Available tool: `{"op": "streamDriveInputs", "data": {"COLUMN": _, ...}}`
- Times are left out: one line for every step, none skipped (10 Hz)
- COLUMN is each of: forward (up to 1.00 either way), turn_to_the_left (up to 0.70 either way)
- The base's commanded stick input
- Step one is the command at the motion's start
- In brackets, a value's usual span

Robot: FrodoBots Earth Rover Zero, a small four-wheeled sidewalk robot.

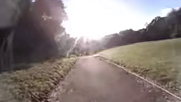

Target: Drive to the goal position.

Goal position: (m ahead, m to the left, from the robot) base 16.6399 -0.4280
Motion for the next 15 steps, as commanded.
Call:
{"op": "streamDriveInputs", "data": {"forward": 0.5, "turn_to_the_left": 0.0}}
{"op": "streamDriveInputs", "data": {"forward": 0.5, "turn_to_the_left": 0.0}}
{"op": "streamDriveInputs", "data": {"forward": 0.5, "turn_to_the_left": 0.0}}
{"op": "streamDriveInputs", "data": {"forward": 0.5, "turn_to_the_left": 0.0}}
{"op": "streamDriveInputs", "data": {"forward": 0.5, "turn_to_the_left": 0.0}}
{"op": "streamDriveInputs", "data": {"forward": 0.5, "turn_to_the_left": 0.0}}
{"op": "streamDriveInputs", "data": {"forward": 0.5, "turn_to_the_left": 0.0}}
{"op": "streamDriveInputs", "data": {"forward": 0.5, "turn_to_the_left": 0.0}}
{"op": "streamDriveInputs", "data": {"forward": 0.5, "turn_to_the_left": 0.0}}
{"op": "streamDriveInputs", "data": {"forward": 0.5, "turn_to_the_left": 0.0}}
{"op": "streamDriveInputs", "data": {"forward": 0.5, "turn_to_the_left": 0.0}}
{"op": "streamDriveInputs", "data": {"forward": 0.5, "turn_to_the_left": 0.0}}
{"op": "streamDriveInputs", "data": {"forward": 0.5, "turn_to_the_left": 0.0}}
{"op": "streamDriveInputs", "data": {"forward": 0.5, "turn_to_the_left": 0.0}}
{"op": "streamDriveInputs", "data": {"forward": 0.5, "turn_to_the_left": 0.0}}
